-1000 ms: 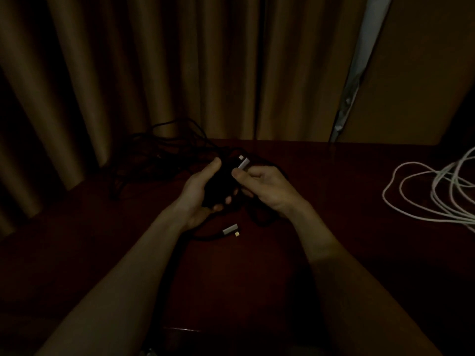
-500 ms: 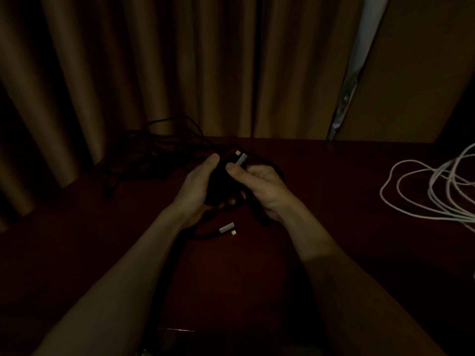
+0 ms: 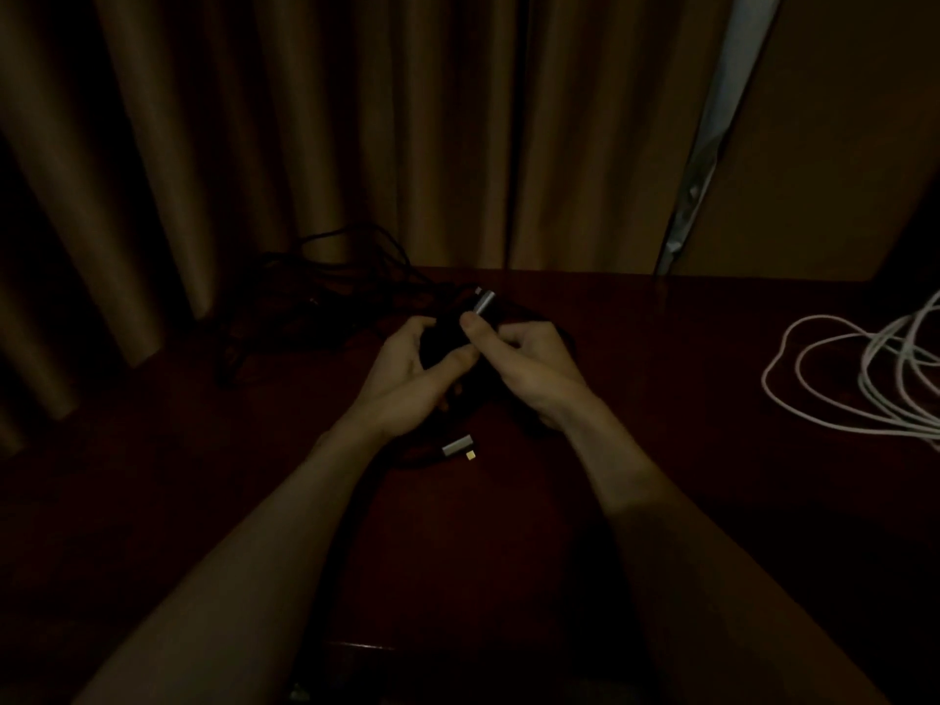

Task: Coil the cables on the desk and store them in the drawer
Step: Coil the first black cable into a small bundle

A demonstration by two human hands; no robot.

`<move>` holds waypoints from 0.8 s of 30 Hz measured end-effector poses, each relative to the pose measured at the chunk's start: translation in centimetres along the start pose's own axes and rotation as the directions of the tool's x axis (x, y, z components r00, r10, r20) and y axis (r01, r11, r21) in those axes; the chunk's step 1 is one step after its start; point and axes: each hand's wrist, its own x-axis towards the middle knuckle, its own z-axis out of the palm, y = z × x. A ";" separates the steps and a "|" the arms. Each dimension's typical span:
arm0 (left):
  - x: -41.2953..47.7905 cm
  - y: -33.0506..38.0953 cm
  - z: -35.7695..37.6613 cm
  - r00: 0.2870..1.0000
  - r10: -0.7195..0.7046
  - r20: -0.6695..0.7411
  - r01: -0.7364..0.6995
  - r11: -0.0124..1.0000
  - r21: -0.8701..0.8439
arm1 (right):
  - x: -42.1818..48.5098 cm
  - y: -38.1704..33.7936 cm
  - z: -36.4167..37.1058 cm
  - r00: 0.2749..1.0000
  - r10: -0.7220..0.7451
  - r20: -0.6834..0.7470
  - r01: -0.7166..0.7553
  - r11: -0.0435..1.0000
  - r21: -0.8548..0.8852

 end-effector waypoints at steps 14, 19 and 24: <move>0.4 0.0 -0.4 0.991 -0.119 0.056 0.130 0.957 -0.261 | 0.3 0.4 -1.2 0.998 -0.038 0.057 0.047 0.986 -0.162; 0.3 0.7 -0.3 0.986 -0.091 0.136 0.143 0.883 -0.447 | 0.3 0.1 -0.6 0.988 -0.023 0.155 0.018 0.999 0.035; -0.1 1.4 -0.6 0.970 -0.143 0.196 0.222 0.847 -0.482 | 0.2 0.1 -0.8 0.957 -0.009 0.291 -0.037 0.988 0.152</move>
